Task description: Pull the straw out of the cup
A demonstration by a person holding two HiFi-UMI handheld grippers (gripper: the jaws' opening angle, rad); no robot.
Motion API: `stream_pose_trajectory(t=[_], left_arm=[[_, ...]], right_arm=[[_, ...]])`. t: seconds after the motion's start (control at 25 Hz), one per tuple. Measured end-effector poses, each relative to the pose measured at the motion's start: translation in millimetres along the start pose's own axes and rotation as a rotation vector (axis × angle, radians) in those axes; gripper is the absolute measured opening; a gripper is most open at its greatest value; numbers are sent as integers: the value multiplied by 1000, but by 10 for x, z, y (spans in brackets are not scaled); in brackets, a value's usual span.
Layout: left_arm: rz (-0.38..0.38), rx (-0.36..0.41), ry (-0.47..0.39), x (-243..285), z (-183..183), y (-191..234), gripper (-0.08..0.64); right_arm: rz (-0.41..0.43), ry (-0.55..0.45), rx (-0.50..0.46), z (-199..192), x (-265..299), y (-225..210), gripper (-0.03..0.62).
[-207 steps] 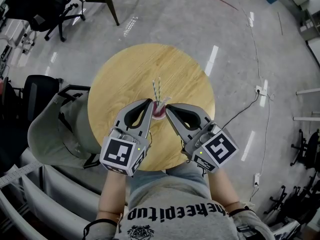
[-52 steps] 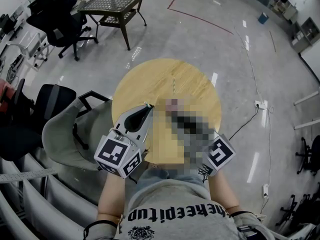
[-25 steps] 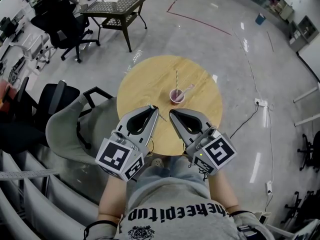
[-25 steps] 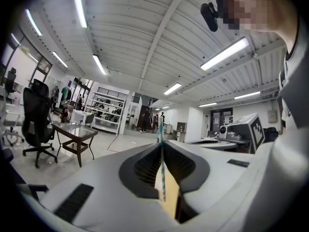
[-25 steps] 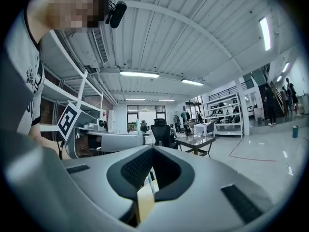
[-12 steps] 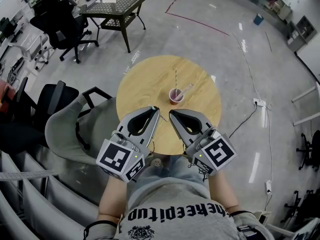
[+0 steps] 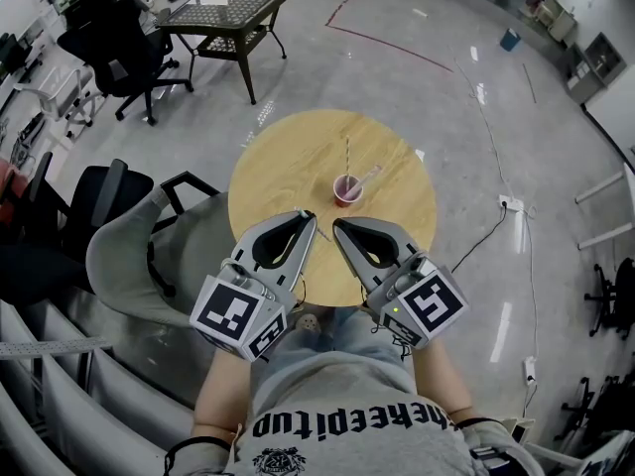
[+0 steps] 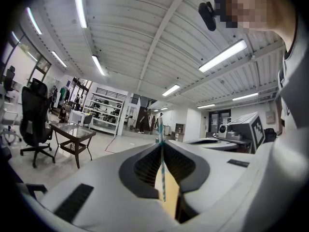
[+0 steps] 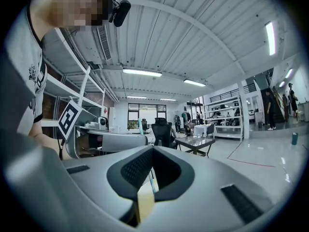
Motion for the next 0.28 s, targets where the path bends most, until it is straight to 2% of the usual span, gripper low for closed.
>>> stream_pose_trajectory(t=[0.28], left_arm=[[0, -1, 4, 3, 31, -33, 60]], right_arm=[[-2, 0, -3, 28, -46, 16, 9]])
Point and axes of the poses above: the fingertips, and each gripper's own axes: x forward along the fingers, y to its left, z out of its top, the point moved 6 cm from there along -x, backward along the fingers, and after that the axes turned 6 degrees about -z, right-handed, at the moved point
